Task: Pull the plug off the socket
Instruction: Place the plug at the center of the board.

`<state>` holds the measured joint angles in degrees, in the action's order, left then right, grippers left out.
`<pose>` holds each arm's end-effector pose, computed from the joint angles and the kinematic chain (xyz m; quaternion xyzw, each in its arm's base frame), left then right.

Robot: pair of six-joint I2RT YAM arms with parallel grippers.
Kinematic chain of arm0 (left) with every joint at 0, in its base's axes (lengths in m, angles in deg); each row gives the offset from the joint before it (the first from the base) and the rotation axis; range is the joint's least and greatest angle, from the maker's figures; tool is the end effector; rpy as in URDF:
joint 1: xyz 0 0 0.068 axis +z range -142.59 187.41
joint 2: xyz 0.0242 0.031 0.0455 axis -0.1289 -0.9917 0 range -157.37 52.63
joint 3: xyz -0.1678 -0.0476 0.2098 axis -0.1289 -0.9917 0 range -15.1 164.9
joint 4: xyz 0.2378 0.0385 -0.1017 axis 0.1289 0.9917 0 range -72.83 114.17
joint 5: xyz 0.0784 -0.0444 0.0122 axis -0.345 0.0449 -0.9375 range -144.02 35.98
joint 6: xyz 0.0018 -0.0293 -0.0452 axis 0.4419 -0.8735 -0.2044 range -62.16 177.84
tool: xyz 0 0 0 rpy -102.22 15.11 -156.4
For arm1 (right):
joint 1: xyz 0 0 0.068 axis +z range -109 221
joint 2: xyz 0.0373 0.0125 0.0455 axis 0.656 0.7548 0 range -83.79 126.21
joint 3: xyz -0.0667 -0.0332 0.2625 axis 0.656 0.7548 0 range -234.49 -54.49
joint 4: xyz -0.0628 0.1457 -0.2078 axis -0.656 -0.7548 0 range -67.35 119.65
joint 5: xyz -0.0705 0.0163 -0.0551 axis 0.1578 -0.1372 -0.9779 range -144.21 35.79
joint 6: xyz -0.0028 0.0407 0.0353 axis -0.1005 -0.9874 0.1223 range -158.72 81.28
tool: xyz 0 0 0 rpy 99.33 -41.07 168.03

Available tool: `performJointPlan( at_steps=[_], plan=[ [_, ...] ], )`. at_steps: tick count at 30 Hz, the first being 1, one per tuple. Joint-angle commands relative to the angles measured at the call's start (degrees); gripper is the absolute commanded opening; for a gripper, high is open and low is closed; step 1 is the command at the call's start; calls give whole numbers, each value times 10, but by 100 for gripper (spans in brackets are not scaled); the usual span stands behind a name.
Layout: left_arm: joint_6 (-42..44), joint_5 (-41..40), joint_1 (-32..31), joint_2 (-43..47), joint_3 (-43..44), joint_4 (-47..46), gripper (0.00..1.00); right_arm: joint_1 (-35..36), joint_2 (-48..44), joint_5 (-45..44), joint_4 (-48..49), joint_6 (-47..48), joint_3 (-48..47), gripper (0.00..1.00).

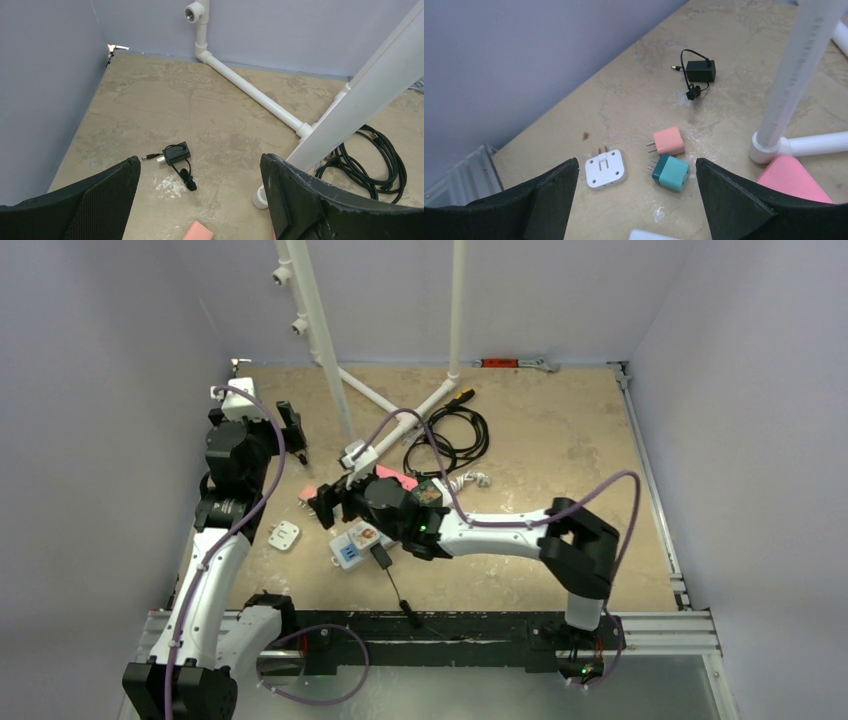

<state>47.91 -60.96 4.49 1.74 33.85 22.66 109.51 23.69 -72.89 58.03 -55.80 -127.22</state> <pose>0.2088 -0.0064 0.3559 -0.0857 0.7462 -0.0285 0.6596 0.1725 0.4069 0.2630 -0.2216 0.7096 0.3583 0.5648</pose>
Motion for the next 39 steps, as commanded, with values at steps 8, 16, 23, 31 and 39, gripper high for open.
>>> performJointPlan(
  at_steps=[8,16,23,31,39],
  plan=[
    [-4,14,-55,-13,7,7,87,2,-225,-89,-132,-76,180,89],
    [-28,119,-98,-33,-10,29,87,-58,-292,-108,-270,-79,193,99],
    [-22,260,-123,-27,-66,63,84,-97,-279,-77,-318,-21,173,99],
    [-2,337,-177,-75,-77,82,84,-133,-239,-37,-312,46,156,99],
    [17,319,-239,-150,-62,108,84,-148,-184,-23,-299,86,137,99]
  ],
)
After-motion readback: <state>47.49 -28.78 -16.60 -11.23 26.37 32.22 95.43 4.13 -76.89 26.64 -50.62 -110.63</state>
